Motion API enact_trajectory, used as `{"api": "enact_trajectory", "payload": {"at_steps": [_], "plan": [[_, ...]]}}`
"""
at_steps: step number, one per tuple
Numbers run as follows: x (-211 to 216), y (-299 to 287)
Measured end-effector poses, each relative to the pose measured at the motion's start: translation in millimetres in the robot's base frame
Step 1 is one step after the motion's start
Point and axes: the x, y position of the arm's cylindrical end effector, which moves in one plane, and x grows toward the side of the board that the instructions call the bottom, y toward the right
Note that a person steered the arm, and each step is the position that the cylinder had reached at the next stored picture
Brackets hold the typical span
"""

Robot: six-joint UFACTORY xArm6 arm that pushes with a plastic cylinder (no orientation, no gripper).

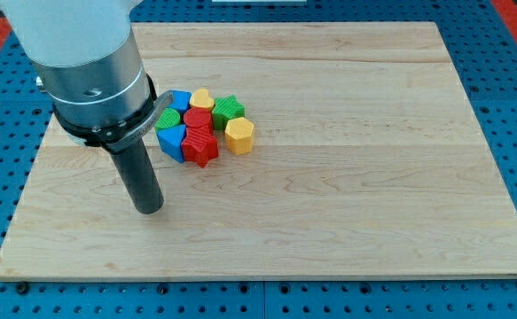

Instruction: Place the arm to the left of the blue triangle

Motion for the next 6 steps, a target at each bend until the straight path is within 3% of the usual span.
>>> {"api": "enact_trajectory", "payload": {"at_steps": [4,6], "plan": [[0,3],[-42,25]]}}
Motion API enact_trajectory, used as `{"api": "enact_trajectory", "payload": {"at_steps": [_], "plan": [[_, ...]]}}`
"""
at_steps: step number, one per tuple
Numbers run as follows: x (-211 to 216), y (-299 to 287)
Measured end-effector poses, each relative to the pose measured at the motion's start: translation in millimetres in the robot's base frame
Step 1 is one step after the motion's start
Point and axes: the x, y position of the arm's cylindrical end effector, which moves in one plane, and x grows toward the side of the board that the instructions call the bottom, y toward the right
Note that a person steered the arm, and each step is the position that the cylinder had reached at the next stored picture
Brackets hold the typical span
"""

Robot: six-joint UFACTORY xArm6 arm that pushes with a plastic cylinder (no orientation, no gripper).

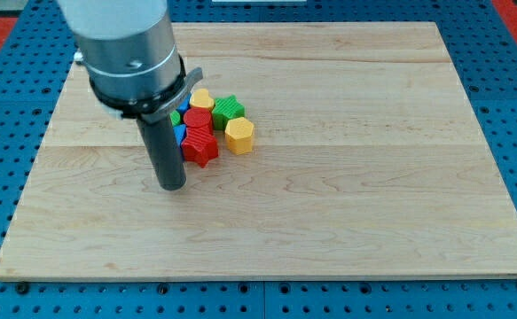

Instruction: Place the arm to the left of the blue triangle

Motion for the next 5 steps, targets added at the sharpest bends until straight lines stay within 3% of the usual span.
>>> {"api": "enact_trajectory", "payload": {"at_steps": [3,4,5], "plan": [[-1,-5],[-22,-62],[-33,-54]]}}
